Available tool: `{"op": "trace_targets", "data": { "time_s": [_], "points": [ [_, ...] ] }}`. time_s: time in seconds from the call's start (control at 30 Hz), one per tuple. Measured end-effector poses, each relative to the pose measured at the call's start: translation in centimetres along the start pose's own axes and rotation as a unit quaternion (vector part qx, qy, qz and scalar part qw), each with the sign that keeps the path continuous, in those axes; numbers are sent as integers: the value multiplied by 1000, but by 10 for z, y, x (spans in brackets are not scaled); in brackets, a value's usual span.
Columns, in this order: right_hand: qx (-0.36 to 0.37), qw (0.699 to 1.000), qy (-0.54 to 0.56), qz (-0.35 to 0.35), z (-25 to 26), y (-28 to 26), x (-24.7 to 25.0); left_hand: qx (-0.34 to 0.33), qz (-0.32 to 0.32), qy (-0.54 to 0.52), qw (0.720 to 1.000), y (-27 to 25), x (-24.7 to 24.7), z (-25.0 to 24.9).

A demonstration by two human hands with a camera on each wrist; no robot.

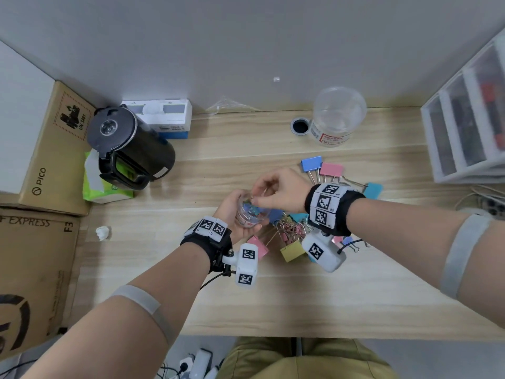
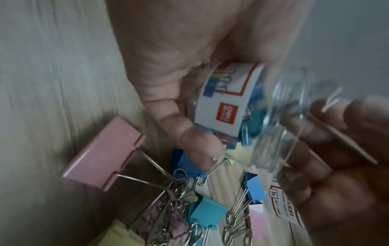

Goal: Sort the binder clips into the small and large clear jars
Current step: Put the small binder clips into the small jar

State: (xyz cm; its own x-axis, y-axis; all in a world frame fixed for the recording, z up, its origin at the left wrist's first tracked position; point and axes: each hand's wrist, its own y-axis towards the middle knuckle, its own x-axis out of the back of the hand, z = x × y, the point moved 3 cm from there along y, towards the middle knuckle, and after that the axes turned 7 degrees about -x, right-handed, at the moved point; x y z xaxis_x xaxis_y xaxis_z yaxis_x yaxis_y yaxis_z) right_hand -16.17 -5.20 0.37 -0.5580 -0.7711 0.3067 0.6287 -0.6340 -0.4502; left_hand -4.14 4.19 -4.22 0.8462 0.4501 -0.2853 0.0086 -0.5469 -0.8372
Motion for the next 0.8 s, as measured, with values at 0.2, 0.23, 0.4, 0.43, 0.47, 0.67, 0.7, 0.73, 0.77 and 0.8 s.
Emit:
{"op": "trace_targets", "data": {
  "time_s": [0.2, 0.23, 0.4, 0.43, 0.47, 0.67, 0.7, 0.73, 0.77, 0.8],
  "points": [
    [-73, 992, -81, -64, -58, -10, 24, 16, 65, -7, 998, -6, 2, 14],
    [-81, 988, -131, -32, -66, -16, 22, 30, 85, -1, 996, -8, 2, 18],
    [-51, 946, -316, 50, -86, -37, 9, 79, 135, 71, 985, -13, 3, 39],
    [-36, 938, -341, 49, -87, -37, 7, 83, 136, 79, 984, -13, 4, 41],
    [-24, 931, -360, 44, -88, -36, 5, 85, 134, 84, 984, -13, 6, 43],
    [-32, 911, -410, 34, -91, -35, 10, 79, 98, 95, 988, -12, 18, 46],
    [-39, 908, -415, 35, -93, -36, 13, 78, 92, 94, 988, -12, 21, 45],
    [-46, 905, -421, 34, -94, -37, 16, 76, 85, 92, 989, -12, 23, 45],
    [-53, 902, -427, 31, -96, -39, 20, 74, 80, 89, 990, -13, 25, 44],
    [-59, 900, -431, 28, -98, -40, 23, 73, 75, 84, 991, -13, 27, 43]
  ]
}}
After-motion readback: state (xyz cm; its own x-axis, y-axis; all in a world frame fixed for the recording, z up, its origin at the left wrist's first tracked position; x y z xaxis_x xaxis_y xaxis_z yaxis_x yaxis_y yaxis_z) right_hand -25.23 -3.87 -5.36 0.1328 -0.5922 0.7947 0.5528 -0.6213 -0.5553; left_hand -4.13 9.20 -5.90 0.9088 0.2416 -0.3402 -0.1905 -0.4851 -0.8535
